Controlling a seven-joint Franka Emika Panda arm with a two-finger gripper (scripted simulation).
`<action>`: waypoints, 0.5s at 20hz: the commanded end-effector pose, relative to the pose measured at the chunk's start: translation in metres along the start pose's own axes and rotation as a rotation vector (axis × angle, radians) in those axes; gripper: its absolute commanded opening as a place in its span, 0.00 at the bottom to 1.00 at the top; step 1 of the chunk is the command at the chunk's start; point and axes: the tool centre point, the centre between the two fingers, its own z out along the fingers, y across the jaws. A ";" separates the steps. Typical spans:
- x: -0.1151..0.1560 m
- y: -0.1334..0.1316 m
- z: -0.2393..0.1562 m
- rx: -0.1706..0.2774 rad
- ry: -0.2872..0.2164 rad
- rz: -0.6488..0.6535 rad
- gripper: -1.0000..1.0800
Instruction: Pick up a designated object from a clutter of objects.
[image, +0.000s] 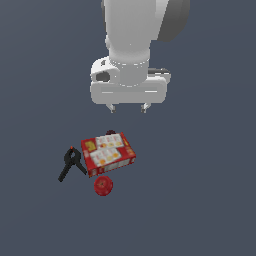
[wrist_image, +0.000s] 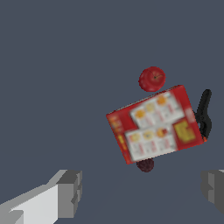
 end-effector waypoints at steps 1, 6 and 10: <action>0.000 0.000 0.000 0.000 0.000 0.000 0.96; 0.001 -0.010 -0.001 -0.007 0.000 -0.041 0.96; 0.000 -0.022 -0.004 -0.016 -0.001 -0.087 0.96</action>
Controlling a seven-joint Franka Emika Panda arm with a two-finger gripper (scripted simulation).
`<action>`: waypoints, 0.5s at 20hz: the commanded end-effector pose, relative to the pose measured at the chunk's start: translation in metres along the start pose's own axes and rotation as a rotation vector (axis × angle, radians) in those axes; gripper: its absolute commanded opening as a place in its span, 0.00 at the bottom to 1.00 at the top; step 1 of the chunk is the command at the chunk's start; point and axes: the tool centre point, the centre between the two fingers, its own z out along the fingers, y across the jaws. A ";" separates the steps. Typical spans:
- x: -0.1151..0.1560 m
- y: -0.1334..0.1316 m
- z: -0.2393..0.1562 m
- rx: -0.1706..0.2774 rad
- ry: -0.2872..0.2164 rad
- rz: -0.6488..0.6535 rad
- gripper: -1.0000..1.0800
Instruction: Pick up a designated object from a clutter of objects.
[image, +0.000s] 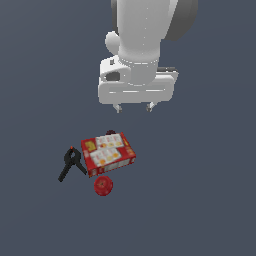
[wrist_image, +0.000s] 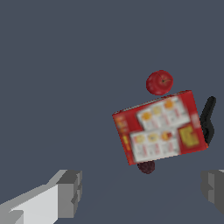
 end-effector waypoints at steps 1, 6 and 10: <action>-0.001 -0.004 -0.002 -0.003 0.000 -0.018 0.96; 0.001 -0.002 0.000 -0.001 0.000 -0.008 0.96; 0.010 0.002 0.007 0.002 0.000 0.010 0.96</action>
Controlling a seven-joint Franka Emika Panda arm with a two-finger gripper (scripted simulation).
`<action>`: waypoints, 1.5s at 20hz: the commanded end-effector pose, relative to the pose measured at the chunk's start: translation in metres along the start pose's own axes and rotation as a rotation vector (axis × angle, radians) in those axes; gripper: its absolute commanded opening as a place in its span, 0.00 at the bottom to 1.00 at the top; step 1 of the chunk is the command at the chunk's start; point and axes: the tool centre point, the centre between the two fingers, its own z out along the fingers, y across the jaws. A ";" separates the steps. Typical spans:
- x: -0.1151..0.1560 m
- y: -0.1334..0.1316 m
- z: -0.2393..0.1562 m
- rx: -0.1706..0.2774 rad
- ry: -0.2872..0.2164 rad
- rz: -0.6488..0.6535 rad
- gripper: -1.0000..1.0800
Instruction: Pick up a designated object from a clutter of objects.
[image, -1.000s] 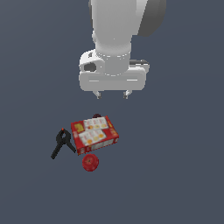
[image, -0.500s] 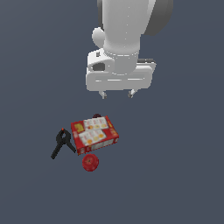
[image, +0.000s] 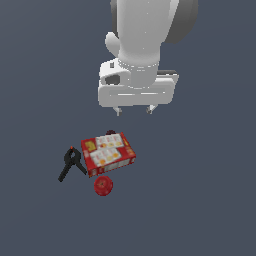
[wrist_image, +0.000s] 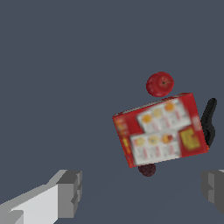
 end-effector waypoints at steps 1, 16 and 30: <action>0.006 0.003 0.005 0.003 -0.001 0.014 0.96; 0.076 0.052 0.084 0.027 -0.002 0.207 0.96; 0.124 0.112 0.193 0.027 -0.003 0.409 0.96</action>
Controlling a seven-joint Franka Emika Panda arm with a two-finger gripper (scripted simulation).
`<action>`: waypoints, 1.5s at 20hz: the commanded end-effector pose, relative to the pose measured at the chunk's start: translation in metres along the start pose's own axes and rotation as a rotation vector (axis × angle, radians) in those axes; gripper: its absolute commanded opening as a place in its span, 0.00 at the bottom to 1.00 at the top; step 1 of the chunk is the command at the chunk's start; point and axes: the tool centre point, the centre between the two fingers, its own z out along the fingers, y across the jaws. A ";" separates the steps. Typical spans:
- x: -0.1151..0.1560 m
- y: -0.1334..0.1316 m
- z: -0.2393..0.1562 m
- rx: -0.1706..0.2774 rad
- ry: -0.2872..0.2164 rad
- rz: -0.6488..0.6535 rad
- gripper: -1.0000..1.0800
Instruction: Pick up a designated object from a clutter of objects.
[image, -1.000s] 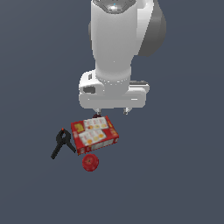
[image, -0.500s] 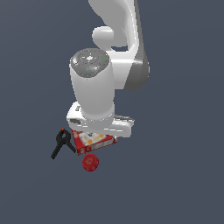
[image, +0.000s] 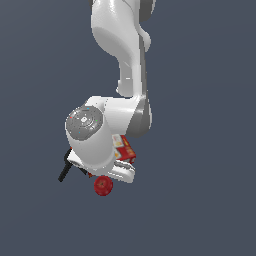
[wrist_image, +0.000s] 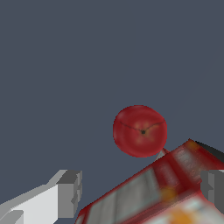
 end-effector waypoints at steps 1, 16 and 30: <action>0.008 0.006 0.015 -0.001 0.002 0.026 0.96; 0.019 0.018 0.048 -0.005 0.002 0.072 0.96; 0.019 0.018 0.095 -0.004 0.003 0.074 0.96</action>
